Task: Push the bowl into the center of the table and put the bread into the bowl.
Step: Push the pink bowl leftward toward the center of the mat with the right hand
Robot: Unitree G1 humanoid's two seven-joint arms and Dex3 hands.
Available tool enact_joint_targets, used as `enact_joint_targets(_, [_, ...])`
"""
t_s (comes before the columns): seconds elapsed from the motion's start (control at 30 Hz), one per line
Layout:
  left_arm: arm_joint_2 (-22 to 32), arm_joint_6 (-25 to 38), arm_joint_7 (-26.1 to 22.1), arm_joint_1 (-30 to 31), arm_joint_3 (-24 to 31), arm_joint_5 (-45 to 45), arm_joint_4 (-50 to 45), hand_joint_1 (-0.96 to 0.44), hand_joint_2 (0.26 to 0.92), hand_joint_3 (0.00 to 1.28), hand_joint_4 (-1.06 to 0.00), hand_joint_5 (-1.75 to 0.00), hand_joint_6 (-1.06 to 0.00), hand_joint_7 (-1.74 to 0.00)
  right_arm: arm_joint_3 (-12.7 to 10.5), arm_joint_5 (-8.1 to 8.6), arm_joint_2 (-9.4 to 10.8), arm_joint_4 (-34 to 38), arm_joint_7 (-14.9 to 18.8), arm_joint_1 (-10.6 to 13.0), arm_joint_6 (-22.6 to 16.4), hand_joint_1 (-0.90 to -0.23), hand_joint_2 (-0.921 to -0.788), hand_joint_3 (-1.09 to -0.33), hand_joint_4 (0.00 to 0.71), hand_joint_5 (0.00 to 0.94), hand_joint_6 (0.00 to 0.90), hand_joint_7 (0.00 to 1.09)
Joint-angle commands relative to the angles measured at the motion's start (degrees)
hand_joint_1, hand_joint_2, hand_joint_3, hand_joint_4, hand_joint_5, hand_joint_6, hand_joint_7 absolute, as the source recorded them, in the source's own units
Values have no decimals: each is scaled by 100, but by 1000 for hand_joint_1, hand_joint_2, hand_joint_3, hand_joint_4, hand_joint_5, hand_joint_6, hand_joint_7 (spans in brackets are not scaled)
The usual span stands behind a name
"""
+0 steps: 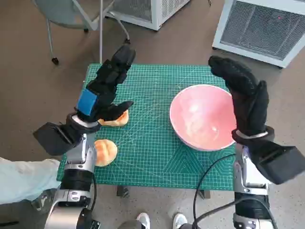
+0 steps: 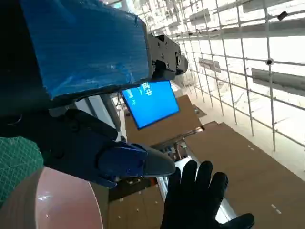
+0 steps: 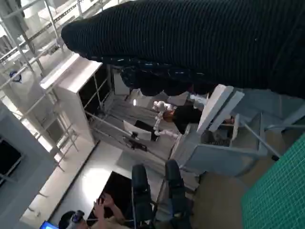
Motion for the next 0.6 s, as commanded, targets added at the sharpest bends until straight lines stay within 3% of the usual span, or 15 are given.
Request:
enact_joint_targets(0.03, [-38,25,-27,-62,-9,-15,-20,-683,921,214,-76,-1,-199,-9,-59,34,-7,97,-30,227,-37,-726,-921,-768,111,3,-1,466])
enact_joint_targets(0.6, [-27,-30,-9,10,-37,41,-41,-687,921,210,-76,-1,-200,-8,-104,35,-9,232,-28,294,-287,-730,-921,-769,104,1,-1,465])
